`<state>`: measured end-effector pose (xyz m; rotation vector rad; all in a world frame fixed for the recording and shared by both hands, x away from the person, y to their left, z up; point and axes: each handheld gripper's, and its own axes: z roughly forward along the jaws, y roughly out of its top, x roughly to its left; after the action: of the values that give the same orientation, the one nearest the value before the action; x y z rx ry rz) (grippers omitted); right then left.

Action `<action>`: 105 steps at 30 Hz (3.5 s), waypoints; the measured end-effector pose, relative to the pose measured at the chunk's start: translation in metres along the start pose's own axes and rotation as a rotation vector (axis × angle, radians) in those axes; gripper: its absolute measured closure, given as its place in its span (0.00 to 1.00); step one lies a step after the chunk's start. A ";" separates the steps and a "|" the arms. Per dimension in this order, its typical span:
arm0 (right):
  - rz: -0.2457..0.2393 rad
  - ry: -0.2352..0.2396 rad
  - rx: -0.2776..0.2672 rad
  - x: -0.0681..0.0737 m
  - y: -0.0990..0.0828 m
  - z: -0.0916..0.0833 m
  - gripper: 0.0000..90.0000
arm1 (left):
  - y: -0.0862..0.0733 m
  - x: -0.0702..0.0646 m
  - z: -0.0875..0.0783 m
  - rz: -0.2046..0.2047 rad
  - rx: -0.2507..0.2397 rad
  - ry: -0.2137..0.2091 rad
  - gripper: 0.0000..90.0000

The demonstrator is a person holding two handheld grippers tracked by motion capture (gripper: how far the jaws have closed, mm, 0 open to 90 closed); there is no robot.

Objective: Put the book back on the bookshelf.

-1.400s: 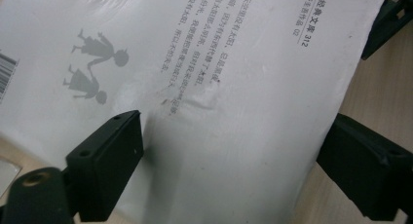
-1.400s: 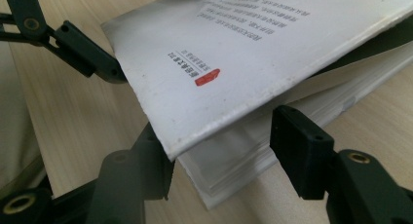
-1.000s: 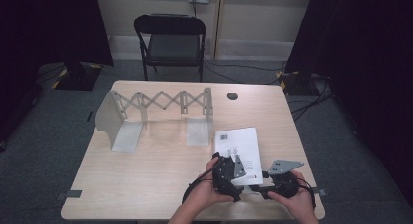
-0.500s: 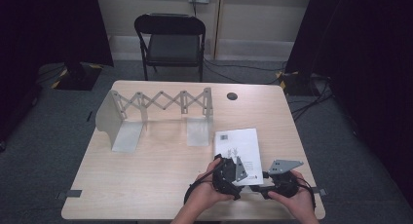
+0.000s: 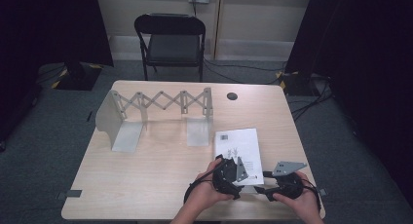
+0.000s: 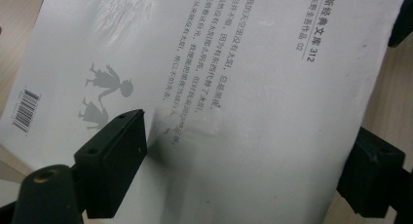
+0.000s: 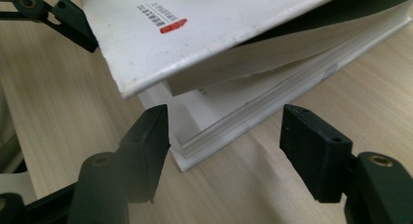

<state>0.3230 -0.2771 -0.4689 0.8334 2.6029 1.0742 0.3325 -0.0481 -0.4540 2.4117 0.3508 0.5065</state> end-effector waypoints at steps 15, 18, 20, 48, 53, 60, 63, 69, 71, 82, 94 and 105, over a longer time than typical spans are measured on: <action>0.012 0.005 -0.024 0.000 0.005 0.000 0.40 | 0.001 0.000 0.001 -0.002 0.004 -0.003 0.17; 0.021 -0.004 -0.020 -0.002 0.004 0.002 0.41 | 0.002 0.000 0.001 -0.001 0.006 -0.003 0.17; 0.027 0.004 -0.022 -0.002 0.004 0.003 0.41 | 0.002 -0.001 0.001 -0.001 0.007 0.000 0.17; 0.015 -0.004 -0.039 0.004 0.013 0.008 0.43 | -0.001 0.002 0.008 0.034 -0.036 -0.018 0.03; 0.019 -0.005 -0.040 0.005 0.013 0.008 0.43 | 0.002 0.002 0.012 0.056 -0.025 0.012 0.01; 0.019 -0.007 -0.033 0.005 0.013 0.008 0.43 | 0.000 0.003 0.014 0.070 -0.038 0.020 0.04; 0.022 -0.007 -0.035 0.005 0.013 0.008 0.44 | -0.001 0.001 0.014 0.052 -0.061 0.024 0.04; 0.016 -0.009 -0.035 0.006 0.013 0.008 0.44 | -0.003 0.002 0.012 0.095 -0.064 0.025 0.06; 0.015 -0.007 -0.035 0.006 0.013 0.008 0.44 | -0.003 0.002 0.012 0.095 -0.066 0.029 0.07; 0.043 0.010 -0.068 0.004 0.014 0.006 0.43 | 0.005 -0.003 0.001 0.134 -0.048 0.025 0.27; 0.044 0.019 -0.115 -0.005 0.007 0.001 0.36 | 0.016 0.008 -0.019 0.136 -0.011 0.001 0.42; -0.006 0.021 -0.150 -0.010 -0.003 -0.008 0.31 | 0.033 0.023 -0.030 0.091 0.028 -0.033 0.47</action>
<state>0.3267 -0.2886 -0.4654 0.7835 2.5023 1.2641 0.3443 -0.0488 -0.4050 2.4684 0.2358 0.5047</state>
